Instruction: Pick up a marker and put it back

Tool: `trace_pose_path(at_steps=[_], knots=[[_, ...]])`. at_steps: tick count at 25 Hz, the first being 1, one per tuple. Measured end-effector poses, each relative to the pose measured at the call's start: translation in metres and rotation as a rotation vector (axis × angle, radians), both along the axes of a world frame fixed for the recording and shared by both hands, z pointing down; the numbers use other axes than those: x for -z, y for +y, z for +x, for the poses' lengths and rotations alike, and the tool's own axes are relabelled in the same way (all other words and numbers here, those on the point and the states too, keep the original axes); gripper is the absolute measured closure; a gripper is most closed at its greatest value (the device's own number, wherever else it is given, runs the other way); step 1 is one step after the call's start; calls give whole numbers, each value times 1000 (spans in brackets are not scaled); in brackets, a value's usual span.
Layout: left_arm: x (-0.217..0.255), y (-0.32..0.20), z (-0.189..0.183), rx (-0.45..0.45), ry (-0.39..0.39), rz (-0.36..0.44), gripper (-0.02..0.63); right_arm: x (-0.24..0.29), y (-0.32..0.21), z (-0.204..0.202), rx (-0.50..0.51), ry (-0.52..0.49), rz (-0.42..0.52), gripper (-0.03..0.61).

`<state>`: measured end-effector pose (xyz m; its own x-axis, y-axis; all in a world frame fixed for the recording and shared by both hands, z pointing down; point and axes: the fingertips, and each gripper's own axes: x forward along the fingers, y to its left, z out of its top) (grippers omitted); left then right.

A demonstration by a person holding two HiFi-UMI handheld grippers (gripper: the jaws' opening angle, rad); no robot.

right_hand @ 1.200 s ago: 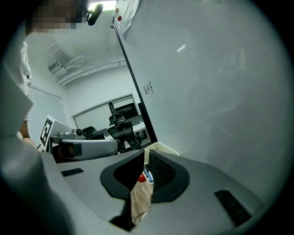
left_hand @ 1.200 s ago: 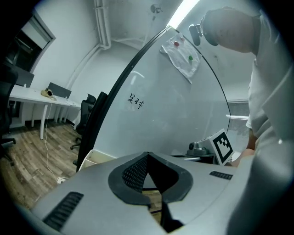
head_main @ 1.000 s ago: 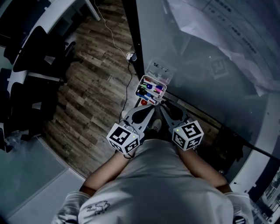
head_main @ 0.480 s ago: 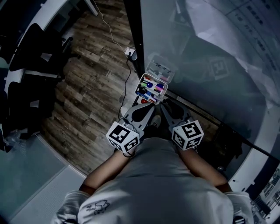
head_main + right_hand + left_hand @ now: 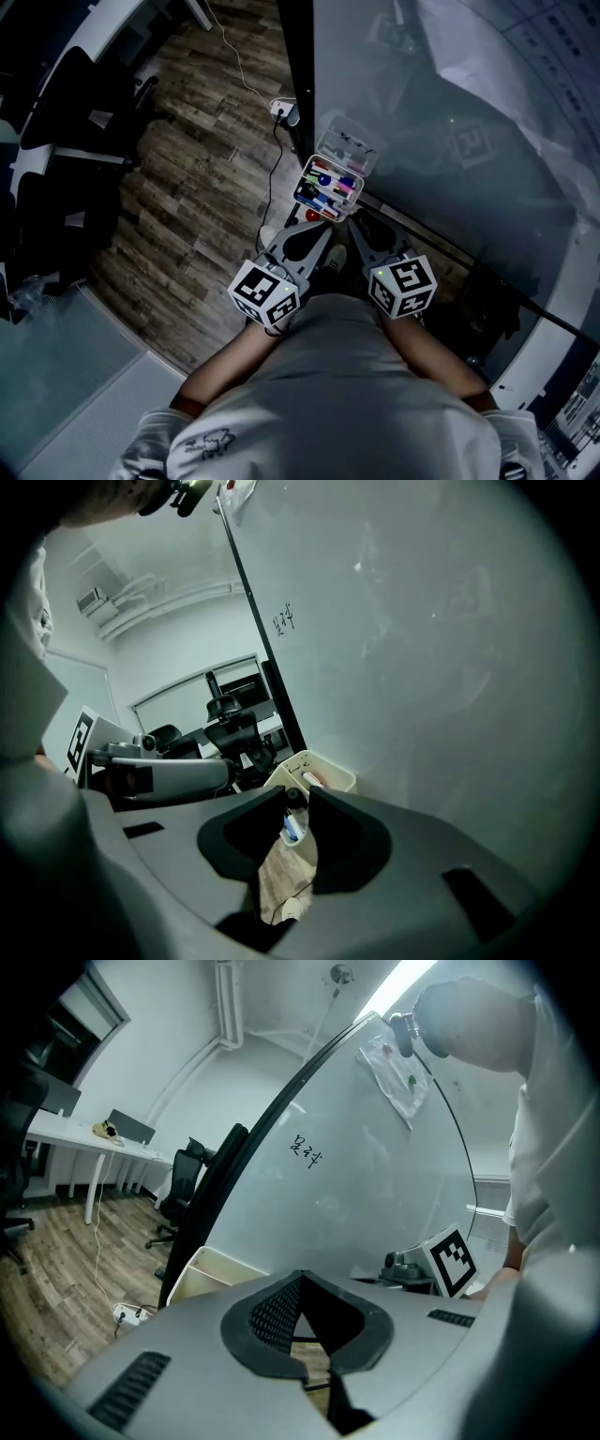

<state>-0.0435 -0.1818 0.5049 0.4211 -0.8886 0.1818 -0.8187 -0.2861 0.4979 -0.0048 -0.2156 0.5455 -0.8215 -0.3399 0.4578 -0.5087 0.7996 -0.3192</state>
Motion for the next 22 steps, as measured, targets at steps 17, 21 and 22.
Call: trace_pose_path(at_steps=[17,21,22], knots=[[19,8,11,19,-34,46,607,28,7,13,26,-53,78,505],[35,7,15,21,-60,86,609,48,3,19,29,-88,125,505],[40,6,16,22,-67,96,607,54,3,20,31,-97,137,505]])
